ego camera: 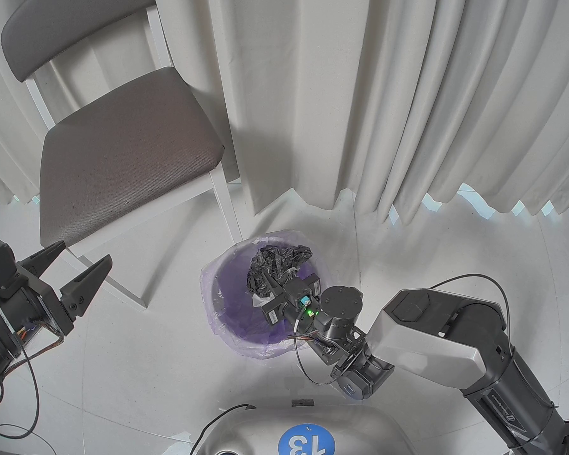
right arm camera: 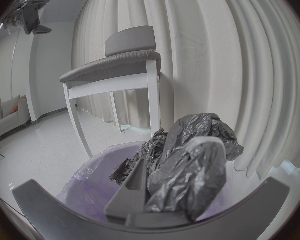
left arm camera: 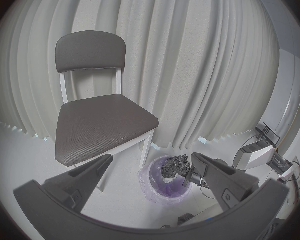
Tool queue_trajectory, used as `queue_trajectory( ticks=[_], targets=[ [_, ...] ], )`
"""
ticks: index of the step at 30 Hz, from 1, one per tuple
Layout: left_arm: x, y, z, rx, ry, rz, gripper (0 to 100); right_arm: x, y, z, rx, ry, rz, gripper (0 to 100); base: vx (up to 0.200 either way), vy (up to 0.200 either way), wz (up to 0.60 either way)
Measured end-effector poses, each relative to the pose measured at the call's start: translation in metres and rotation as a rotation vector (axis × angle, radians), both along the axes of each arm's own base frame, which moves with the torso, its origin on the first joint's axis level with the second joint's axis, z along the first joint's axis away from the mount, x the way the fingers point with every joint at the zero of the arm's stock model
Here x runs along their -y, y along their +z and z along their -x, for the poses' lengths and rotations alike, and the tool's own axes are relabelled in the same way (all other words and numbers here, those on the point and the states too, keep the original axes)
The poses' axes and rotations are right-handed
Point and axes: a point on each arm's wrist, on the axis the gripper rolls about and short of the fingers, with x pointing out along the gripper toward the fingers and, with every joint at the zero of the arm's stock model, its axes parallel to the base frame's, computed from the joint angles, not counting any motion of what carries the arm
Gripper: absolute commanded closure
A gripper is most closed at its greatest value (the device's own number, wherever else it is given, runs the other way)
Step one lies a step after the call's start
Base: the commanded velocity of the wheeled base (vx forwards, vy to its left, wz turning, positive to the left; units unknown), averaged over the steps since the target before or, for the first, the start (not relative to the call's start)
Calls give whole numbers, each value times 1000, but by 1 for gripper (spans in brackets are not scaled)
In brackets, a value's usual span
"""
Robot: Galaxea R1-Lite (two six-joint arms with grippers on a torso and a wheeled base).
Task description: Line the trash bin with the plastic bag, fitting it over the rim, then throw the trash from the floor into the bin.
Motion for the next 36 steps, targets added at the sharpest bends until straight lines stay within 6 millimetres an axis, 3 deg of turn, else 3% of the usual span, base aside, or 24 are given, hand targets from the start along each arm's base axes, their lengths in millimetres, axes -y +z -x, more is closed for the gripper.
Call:
queue_trajectory(
  ticks=[15, 26, 27, 36],
  targets=[
    [1, 1, 1, 6, -11, 1, 0, -2, 20, 13, -32, 30, -49, 100, 0, 0, 0],
    [2, 0, 2, 5, -16, 1, 0, -6, 22, 16, -31, 41, -51, 100, 0, 0, 0],
    [2, 0, 2, 5, -16, 1, 0, -6, 22, 16, -31, 40, -51, 0, 0, 0, 0],
    [2, 1, 2, 7, -14, 2, 0, -6, 22, 18, -33, 43, -49, 0, 0, 0, 0]
  ],
)
